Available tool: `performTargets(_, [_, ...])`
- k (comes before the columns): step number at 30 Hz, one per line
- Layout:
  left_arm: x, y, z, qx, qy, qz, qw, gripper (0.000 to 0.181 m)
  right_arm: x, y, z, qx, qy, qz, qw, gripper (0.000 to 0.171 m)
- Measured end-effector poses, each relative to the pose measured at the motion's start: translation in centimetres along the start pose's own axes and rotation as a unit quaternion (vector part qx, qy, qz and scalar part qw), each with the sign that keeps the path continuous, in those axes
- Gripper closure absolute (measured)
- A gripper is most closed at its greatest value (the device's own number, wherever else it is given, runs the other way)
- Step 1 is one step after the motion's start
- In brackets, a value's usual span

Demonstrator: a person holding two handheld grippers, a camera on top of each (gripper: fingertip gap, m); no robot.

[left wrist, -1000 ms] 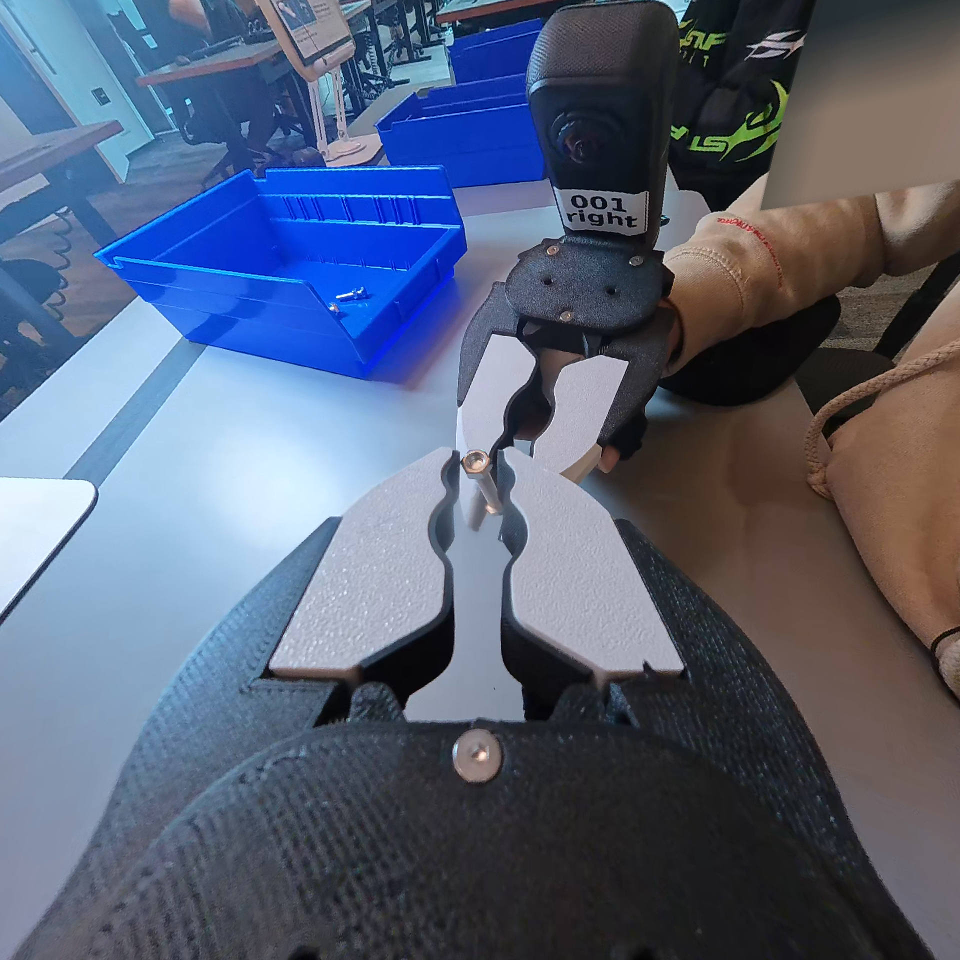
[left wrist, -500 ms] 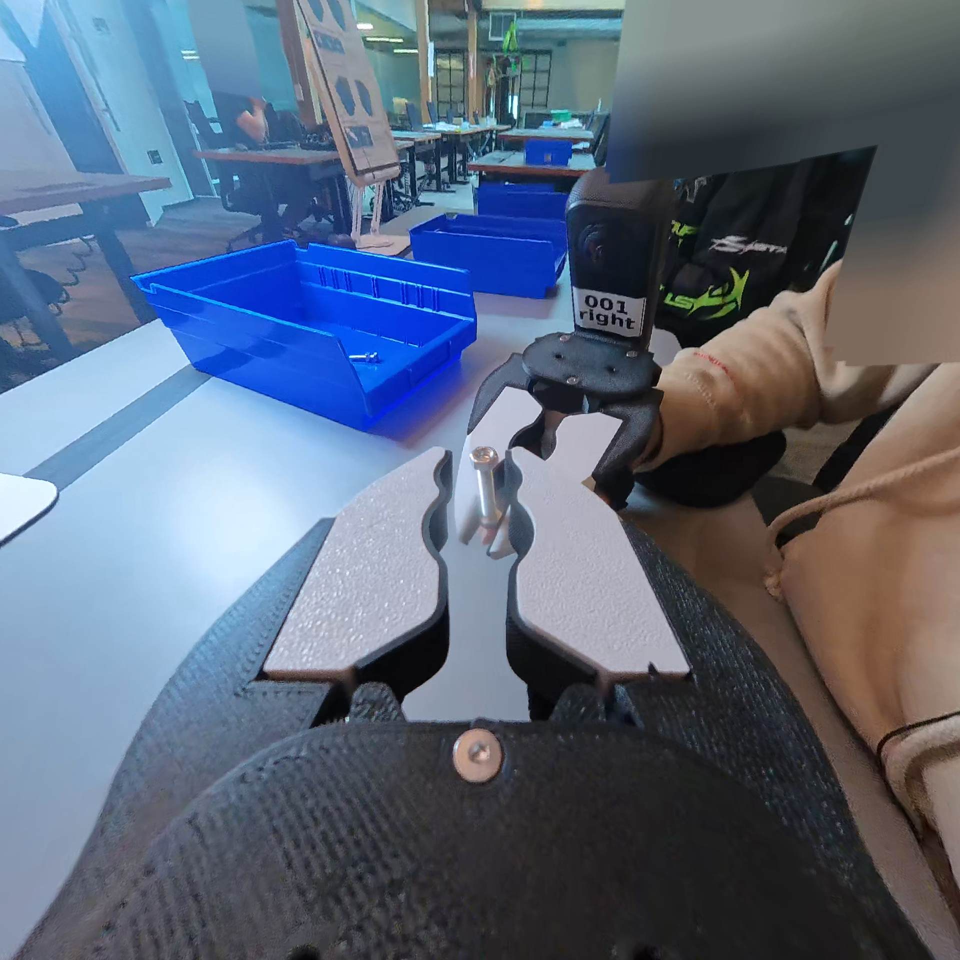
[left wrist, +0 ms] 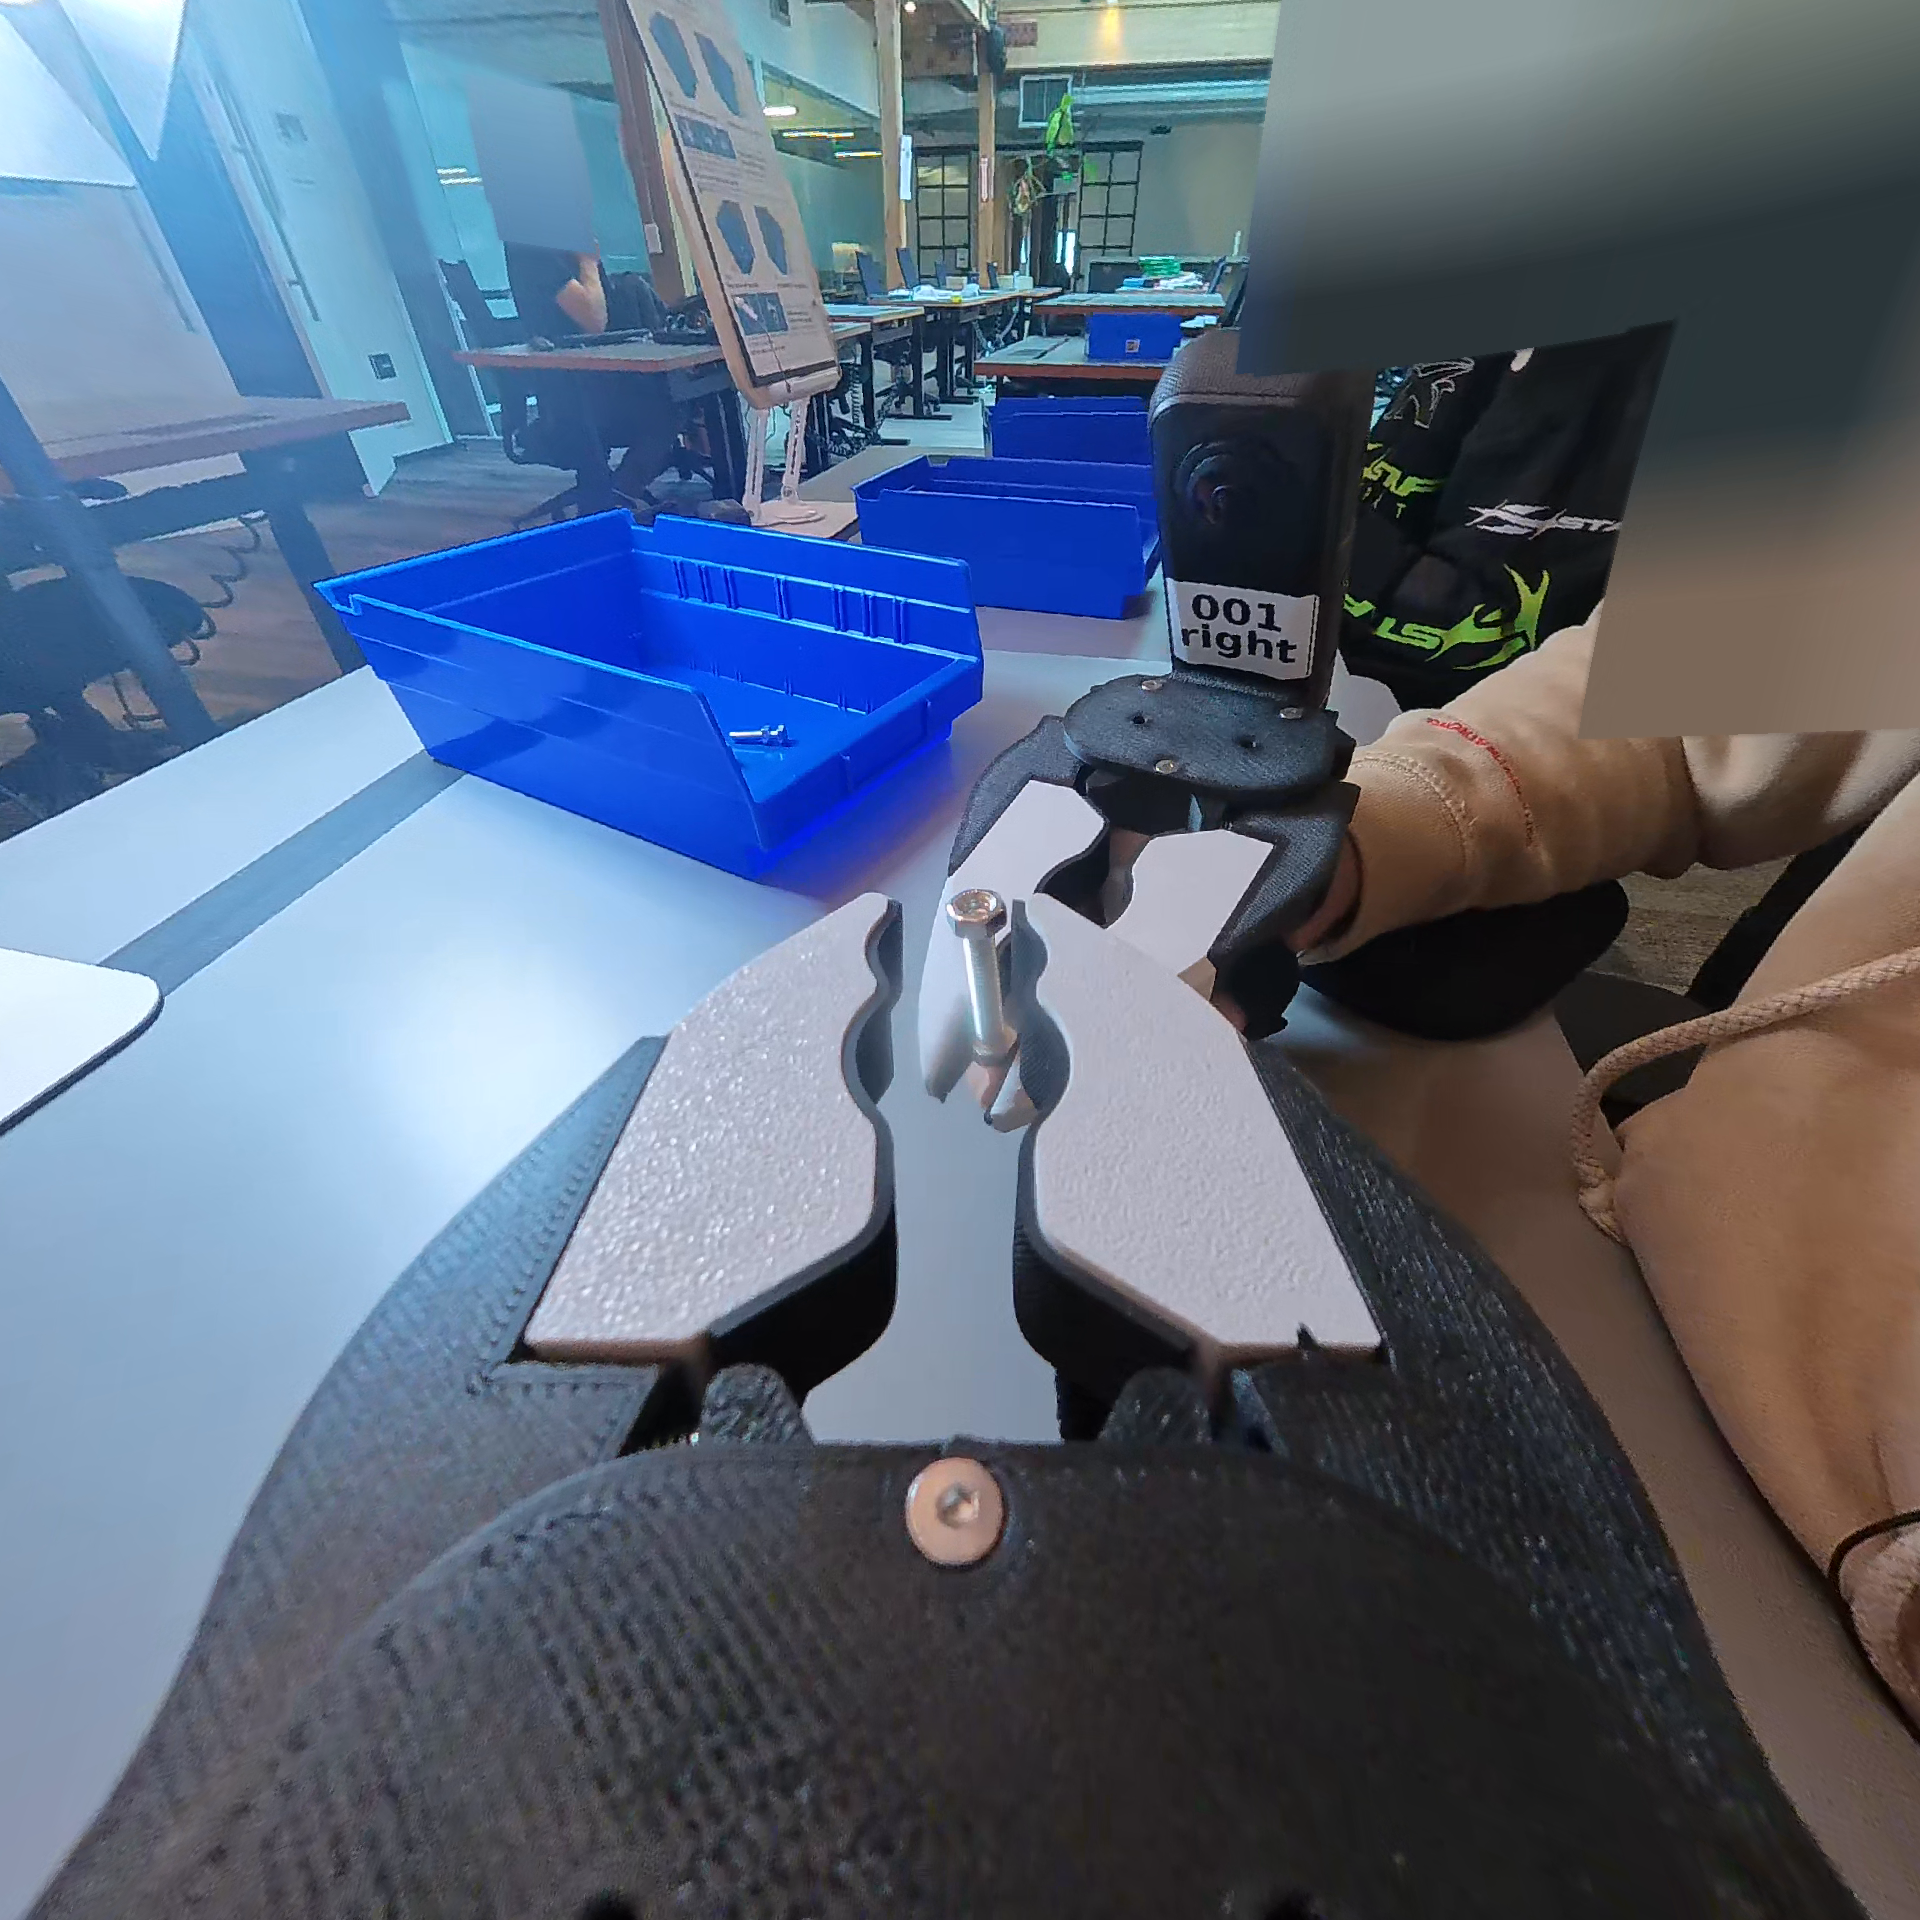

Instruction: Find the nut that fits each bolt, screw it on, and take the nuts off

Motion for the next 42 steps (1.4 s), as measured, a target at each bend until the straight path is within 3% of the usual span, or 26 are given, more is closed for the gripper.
performTargets(42, [-0.17,0.01,-0.27,-0.025,-0.008,0.031,0.999,0.165,-0.47,0.51,-0.06,-0.026,-0.006,0.031,0.999,0.161])
Point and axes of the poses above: each gripper's, where its closed fingertips meet, x out along the fingers, y out of its top, z = x × y across the jaws, the point moved 10 cm from there along -x, back along the fingers, and after that the axes turned 6 degrees about z, right-handed, at the moved point
